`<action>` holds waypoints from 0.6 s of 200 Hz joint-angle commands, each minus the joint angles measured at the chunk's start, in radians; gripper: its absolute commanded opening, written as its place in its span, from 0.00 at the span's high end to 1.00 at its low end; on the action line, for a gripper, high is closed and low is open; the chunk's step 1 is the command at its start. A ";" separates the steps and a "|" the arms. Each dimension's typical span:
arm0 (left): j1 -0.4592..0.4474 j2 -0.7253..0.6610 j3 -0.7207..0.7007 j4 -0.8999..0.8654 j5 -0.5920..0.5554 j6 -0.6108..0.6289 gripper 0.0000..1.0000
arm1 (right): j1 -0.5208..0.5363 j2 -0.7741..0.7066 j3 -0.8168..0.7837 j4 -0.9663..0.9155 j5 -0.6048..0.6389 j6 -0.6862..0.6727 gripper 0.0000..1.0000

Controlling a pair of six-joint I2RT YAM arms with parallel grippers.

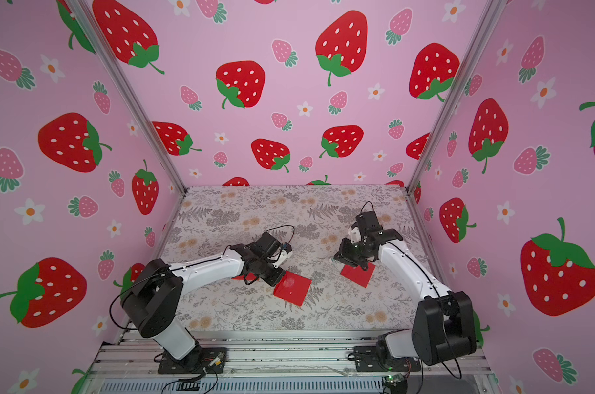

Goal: Seal the envelope with a glue stick
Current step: Seal the envelope at the center of the board.

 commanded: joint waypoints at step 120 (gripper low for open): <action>-0.099 0.095 0.018 0.081 0.062 -0.095 0.88 | 0.013 0.018 0.029 -0.035 -0.023 -0.011 1.00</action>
